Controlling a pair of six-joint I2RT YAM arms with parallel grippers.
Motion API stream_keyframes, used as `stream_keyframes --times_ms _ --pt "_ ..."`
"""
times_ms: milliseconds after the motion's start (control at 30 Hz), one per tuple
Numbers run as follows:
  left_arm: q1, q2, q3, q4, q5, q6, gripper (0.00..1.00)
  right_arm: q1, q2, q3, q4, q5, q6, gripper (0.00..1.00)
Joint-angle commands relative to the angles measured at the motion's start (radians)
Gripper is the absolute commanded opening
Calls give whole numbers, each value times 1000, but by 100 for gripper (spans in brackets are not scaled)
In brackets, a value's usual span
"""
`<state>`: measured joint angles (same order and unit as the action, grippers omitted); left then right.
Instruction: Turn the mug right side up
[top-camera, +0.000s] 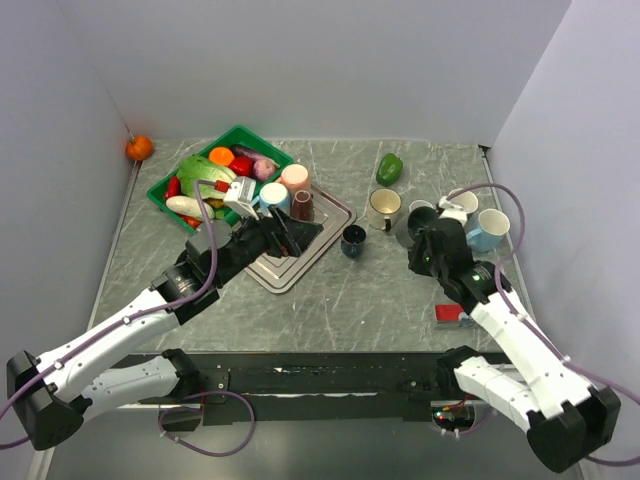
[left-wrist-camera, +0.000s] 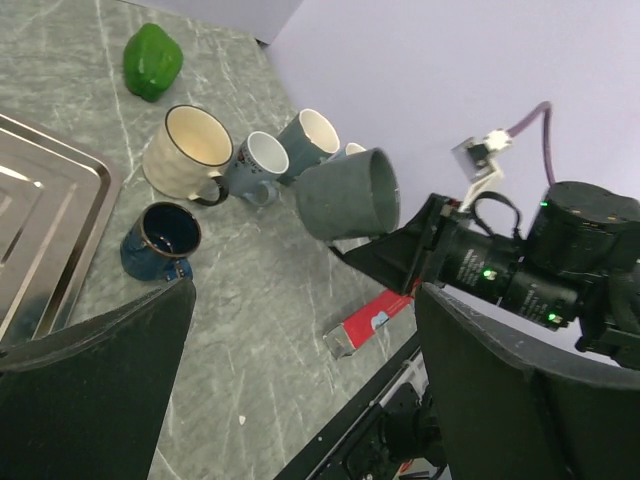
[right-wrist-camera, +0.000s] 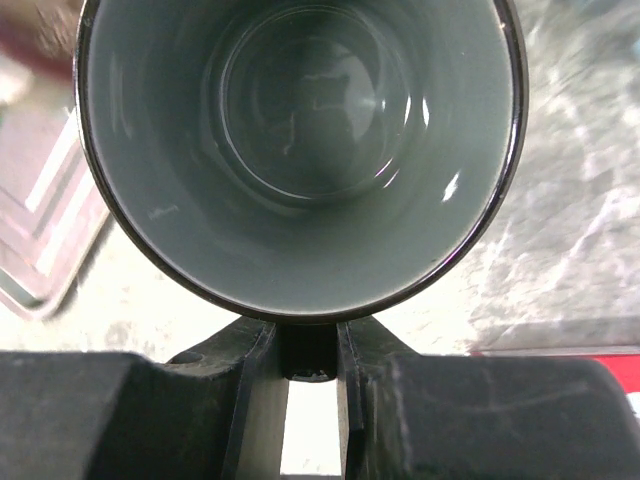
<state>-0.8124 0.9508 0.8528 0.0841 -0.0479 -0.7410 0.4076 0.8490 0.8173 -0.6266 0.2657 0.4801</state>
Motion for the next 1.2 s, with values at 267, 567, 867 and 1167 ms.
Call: stream_keyframes --times_ms 267,567,867,1167 --pt "-2 37 48 -58 -89 20 96 22 231 -67 203 -85 9 0" --pt "-2 77 72 -110 -135 15 96 83 372 -73 272 -10 37 0" --pt "-2 101 89 -142 -178 25 96 111 481 -64 312 13 32 0" --pt "-2 126 95 -165 -214 34 96 123 447 -83 308 14 40 61"
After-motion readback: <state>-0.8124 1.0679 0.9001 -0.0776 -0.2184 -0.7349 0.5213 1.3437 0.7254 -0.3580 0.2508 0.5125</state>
